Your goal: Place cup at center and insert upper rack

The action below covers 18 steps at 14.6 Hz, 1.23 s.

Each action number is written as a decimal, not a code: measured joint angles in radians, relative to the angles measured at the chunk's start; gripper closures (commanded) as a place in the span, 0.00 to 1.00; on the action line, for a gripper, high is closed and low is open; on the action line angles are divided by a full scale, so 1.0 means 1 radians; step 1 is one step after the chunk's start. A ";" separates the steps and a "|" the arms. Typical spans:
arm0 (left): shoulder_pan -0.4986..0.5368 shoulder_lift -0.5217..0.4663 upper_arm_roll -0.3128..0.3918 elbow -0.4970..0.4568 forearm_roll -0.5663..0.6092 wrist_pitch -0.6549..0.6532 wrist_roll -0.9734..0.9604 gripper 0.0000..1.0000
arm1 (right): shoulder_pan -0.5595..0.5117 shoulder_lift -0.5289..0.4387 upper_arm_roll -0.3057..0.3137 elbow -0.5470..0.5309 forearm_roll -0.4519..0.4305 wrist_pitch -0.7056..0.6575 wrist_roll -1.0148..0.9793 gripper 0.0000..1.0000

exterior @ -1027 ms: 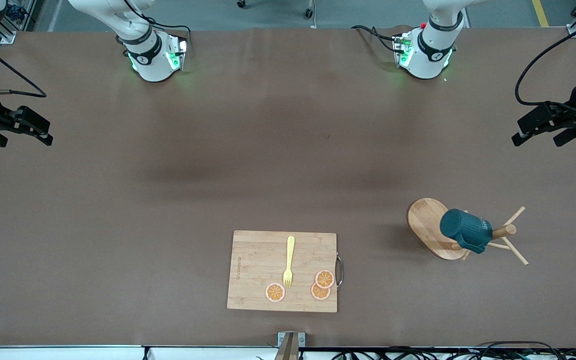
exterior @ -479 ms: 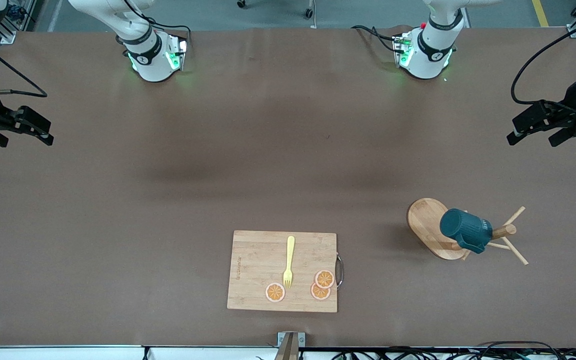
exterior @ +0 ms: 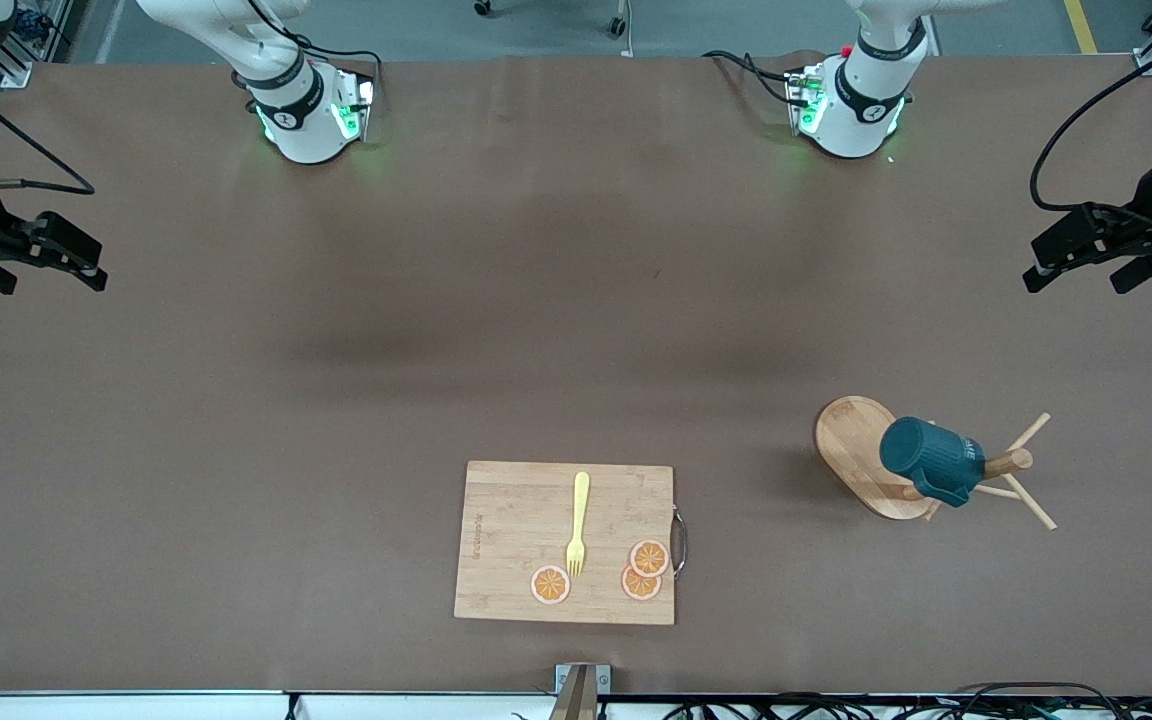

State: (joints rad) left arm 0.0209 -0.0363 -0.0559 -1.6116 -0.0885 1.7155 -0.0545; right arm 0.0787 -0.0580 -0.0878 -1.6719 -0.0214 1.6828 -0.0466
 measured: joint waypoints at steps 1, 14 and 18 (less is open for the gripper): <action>0.000 0.000 0.000 0.000 0.001 0.001 0.000 0.00 | 0.000 0.000 0.000 0.000 0.000 0.000 0.000 0.00; -0.001 -0.001 0.000 0.037 0.002 -0.093 -0.001 0.00 | 0.000 0.000 -0.005 0.000 0.000 -0.052 0.000 0.00; -0.002 -0.001 0.000 0.037 0.014 -0.103 -0.003 0.00 | 0.000 0.000 -0.005 0.000 0.000 -0.052 0.000 0.00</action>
State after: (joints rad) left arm 0.0192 -0.0372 -0.0561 -1.5743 -0.0740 1.6126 -0.0571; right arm 0.0783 -0.0582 -0.0928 -1.6716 -0.0215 1.6311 -0.0468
